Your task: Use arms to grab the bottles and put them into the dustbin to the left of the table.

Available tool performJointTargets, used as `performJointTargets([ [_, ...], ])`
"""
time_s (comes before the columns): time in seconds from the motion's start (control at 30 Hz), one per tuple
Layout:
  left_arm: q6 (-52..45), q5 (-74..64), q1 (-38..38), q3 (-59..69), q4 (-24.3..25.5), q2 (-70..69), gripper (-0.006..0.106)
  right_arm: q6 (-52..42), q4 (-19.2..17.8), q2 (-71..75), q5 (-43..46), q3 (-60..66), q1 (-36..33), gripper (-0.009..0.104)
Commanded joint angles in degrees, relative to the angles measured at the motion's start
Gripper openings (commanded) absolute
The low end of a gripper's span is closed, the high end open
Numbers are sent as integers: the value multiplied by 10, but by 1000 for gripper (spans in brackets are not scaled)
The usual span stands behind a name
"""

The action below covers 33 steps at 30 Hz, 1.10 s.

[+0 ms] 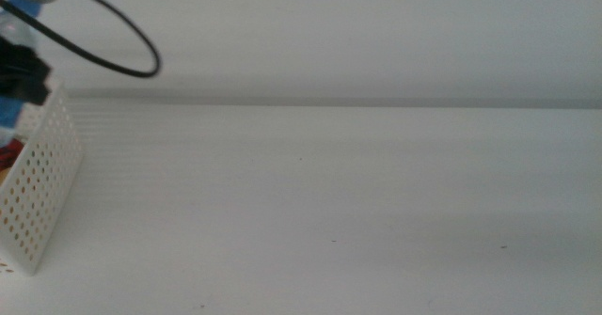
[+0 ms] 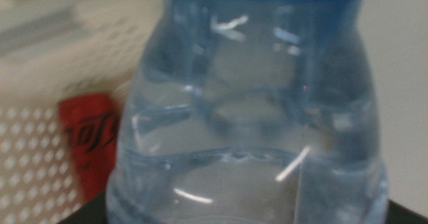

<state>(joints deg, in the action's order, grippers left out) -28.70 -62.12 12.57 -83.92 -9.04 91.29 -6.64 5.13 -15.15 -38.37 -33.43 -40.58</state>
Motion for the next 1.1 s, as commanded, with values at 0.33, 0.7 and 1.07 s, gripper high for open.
performJointTargets([
  [0.33, -75, -13, 106, -66, 37, 139, -2, -3, -3, 3, 10, 3, 1, 86],
  [0.7, -71, 6, 109, -66, 73, 183, 30, -3, -3, 3, 10, 3, 1, 86],
  [1.07, -23, -67, 106, -76, 87, 193, 94, -3, -3, 3, 10, 3, 1, 86],
])
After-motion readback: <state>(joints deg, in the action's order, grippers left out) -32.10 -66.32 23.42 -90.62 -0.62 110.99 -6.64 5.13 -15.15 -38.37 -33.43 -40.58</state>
